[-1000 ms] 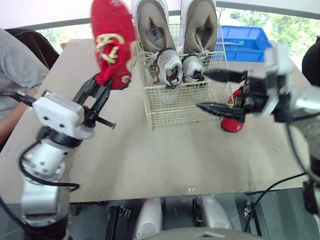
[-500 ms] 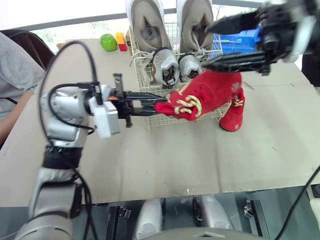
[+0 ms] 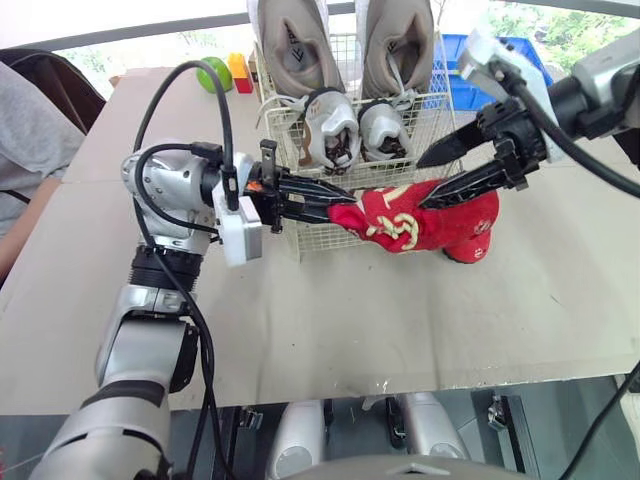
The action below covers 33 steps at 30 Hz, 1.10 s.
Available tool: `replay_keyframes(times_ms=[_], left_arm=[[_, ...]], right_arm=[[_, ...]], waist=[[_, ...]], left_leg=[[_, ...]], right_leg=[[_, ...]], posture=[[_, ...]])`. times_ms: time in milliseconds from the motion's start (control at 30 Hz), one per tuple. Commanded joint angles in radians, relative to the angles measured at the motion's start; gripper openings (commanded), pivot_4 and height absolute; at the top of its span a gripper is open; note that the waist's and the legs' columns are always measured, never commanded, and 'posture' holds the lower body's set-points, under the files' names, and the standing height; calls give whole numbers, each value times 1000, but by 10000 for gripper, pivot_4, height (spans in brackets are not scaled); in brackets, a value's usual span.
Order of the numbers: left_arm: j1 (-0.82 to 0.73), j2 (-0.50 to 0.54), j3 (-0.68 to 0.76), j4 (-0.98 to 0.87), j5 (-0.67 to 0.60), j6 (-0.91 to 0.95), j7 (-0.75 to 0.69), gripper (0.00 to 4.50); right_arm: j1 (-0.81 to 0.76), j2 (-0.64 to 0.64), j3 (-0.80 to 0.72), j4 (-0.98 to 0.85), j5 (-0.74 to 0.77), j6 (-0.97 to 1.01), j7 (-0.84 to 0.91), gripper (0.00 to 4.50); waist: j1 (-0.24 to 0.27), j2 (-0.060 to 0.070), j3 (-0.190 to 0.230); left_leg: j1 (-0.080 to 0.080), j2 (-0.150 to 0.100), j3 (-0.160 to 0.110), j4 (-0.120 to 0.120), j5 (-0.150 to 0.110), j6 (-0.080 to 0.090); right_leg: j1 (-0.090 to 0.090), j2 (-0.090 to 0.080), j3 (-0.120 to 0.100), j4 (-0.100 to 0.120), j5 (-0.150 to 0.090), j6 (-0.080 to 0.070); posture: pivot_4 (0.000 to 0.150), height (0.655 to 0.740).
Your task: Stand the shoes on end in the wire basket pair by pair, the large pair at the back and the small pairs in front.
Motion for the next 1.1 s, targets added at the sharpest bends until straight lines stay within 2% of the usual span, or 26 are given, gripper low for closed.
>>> replay_keyframes(times_ms=[33,167,233,267,300,333,367,400,467,500,567,633,667,733,800,933,1067,1100], left_arm=[[-54,-8,20,0,-59,-67,-4,1321],[-69,-8,17,20,-62,-116,7,1321],[-62,2,20,13,-81,-90,16,1321],[-46,13,27,-11,-105,11,45,1321],[-34,21,33,-33,-122,87,68,11309],[-12,41,33,-70,-148,225,107,15068],[28,101,25,-147,-248,525,215,18398],[61,159,28,-218,-376,800,333,24063],[146,265,56,-339,-658,1242,552,32541],[221,294,83,-396,-792,1372,647,32748],[331,311,139,-480,-961,1525,788,32748],[410,287,177,-553,-1023,1592,891,32748],[445,254,187,-590,-1018,1595,943,32748],[494,154,188,-669,-1100,1596,1085,32748],[508,66,171,-737,-1107,1597,1182,32748],[490,-56,163,-772,-1090,1603,1278,32748],[447,-111,183,-739,-1091,1616,1314,32748],[434,-113,189,-729,-1088,1624,1308,30310]], right_arm=[[-24,1,11,4,-20,30,43,15586],[-10,4,-9,-7,-26,43,53,2404],[4,7,-48,-11,-21,40,41,1831],[13,12,-83,-6,-7,55,24,1831],[20,16,-110,-5,3,68,13,1830],[30,18,-140,-6,15,84,-1,1828],[52,32,-204,-7,38,112,-34,1824],[72,54,-280,-5,66,159,-73,1793],[141,128,-476,-36,106,234,-194,1681],[173,215,-618,-62,108,290,-282,1677],[218,349,-808,-117,121,347,-425,1660],[260,473,-939,-200,137,359,-551,1655],[281,537,-997,-240,149,359,-619,1654],[309,689,-1112,-323,144,359,-761,1652],[341,780,-1161,-393,160,359,-853,1649],[377,883,-1194,-474,197,359,-970,1640],[404,958,-1205,-523,230,358,-1048,1619],[414,981,-1203,-540,240,358,-1070,1617]], waist=[[0,0,0],[0,0,0],[0,0,0],[0,0,0],[0,0,0],[0,0,0],[-1,0,0],[-7,0,0],[-19,0,1],[-20,0,1],[-32,1,0],[-25,2,0],[-22,2,0],[-10,2,0],[4,1,0],[8,2,0],[-1,2,0],[-3,2,0]], left_leg=[[0,0,0,2,0,0],[0,0,-1,5,0,0],[0,0,-1,6,0,0],[0,0,-1,7,0,0],[0,0,-2,7,0,0],[0,0,-2,7,0,0],[0,0,-2,7,0,0],[0,0,-6,7,0,0],[0,4,-12,6,0,0],[0,4,-12,5,0,0],[1,6,-14,5,0,0],[1,5,-14,5,0,0],[0,5,-14,5,0,-1],[0,4,-16,5,2,-3],[0,2,-16,6,3,-4],[0,-2,-14,7,3,-5],[2,-3,-12,7,3,-5],[2,-3,-11,7,3,-5]], right_leg=[[0,0,0,1,0,0],[0,0,0,5,0,0],[0,0,0,6,0,0],[0,0,0,7,0,0],[0,0,0,7,0,0],[0,0,-1,7,0,0],[0,0,-1,7,0,0],[0,0,-1,7,0,0],[0,0,-2,8,0,1],[0,0,-3,9,0,1],[2,0,-4,8,0,1],[2,0,-4,10,0,1],[1,0,-5,10,0,1],[2,0,-6,11,0,1],[2,-1,-5,11,0,0],[2,-2,-3,12,1,2],[3,0,-2,12,1,2],[3,0,-2,13,1,2]], posture=[[1500,7400],[1500,7400],[1500,7400],[1500,7400],[1500,7400],[1500,7400],[1500,7400],[1500,7400],[1500,7400],[1500,7400],[1500,7400],[1500,7400],[1500,7400],[1500,7400],[1500,7400],[1500,7400],[1500,7400],[1500,7400]])
